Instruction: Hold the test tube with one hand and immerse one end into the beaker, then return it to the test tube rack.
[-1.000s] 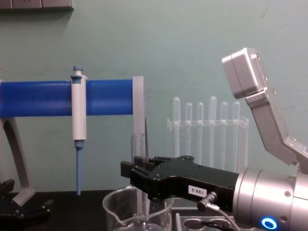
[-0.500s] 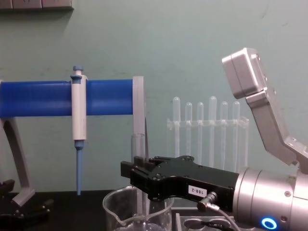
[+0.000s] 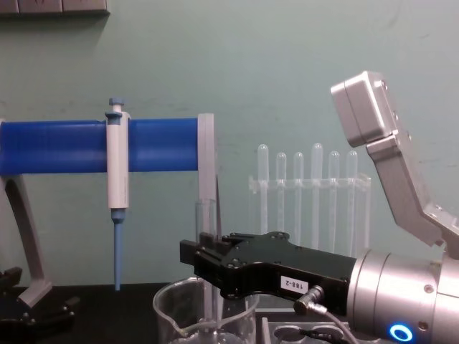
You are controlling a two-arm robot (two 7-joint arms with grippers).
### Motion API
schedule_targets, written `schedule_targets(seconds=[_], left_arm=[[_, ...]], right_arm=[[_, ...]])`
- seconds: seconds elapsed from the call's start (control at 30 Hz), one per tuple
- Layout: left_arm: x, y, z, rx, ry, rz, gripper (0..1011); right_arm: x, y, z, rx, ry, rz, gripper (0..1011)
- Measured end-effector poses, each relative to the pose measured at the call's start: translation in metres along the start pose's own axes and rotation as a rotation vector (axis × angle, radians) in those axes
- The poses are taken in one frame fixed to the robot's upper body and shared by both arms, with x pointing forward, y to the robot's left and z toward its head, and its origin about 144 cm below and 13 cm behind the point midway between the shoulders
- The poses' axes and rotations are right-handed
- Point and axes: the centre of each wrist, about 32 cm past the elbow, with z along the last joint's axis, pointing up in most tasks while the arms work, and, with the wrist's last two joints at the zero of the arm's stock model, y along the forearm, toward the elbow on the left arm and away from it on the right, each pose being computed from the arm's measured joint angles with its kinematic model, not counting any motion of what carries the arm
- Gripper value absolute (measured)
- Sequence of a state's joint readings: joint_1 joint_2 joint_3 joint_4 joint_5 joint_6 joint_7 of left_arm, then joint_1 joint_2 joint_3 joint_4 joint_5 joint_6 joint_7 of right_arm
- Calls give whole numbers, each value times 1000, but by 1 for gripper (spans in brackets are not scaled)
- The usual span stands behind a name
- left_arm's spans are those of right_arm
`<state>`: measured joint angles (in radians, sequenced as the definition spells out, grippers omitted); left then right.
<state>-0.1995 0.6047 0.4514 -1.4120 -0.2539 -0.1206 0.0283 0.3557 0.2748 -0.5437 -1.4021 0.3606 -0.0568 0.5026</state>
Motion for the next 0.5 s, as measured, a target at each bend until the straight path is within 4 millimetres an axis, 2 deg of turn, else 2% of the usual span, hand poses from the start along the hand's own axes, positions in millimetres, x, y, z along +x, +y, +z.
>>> schedule_targets(seconds=[0.5], left_arm=[[0, 0, 0, 0, 0, 0, 1000]], right_arm=[[0, 0, 0, 0, 0, 0, 225]])
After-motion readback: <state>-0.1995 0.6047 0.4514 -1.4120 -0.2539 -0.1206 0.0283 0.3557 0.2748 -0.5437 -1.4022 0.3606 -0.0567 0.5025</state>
